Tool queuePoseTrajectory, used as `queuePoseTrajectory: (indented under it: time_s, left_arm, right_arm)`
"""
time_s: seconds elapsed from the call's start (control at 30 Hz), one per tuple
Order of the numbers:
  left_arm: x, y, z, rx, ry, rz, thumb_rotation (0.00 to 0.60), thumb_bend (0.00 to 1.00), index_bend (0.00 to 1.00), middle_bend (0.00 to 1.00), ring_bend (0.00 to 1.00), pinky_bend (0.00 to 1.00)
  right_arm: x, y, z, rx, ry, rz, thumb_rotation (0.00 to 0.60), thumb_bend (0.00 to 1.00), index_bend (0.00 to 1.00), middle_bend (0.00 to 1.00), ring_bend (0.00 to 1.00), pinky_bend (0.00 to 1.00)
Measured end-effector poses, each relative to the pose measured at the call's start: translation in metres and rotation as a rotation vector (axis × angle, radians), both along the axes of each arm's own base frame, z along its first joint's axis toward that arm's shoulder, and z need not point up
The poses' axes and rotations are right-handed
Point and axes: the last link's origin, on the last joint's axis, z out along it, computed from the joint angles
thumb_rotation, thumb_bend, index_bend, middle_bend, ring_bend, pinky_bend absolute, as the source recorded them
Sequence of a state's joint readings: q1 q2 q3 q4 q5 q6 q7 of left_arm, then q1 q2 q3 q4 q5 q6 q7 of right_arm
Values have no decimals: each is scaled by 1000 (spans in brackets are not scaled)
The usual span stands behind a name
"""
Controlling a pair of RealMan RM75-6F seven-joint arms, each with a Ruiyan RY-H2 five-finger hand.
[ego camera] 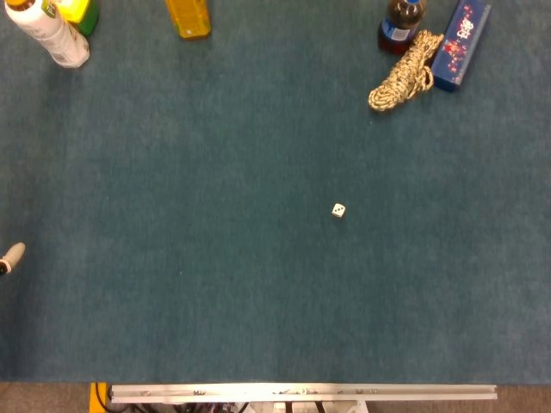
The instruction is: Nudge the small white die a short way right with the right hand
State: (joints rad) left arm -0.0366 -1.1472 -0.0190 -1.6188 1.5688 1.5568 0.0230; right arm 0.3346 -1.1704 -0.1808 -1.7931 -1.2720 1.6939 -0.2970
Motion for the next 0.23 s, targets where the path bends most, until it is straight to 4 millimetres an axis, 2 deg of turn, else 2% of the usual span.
queuePoseTrajectory:
  time_s: [0.23]
  left_arm:
    - [-1, 1, -1, 0, 1, 3, 600, 135, 0, 0, 0, 0]
  right_arm:
    - [-13, 15, 11, -22, -16, -54, 600, 304, 194, 267, 204, 324]
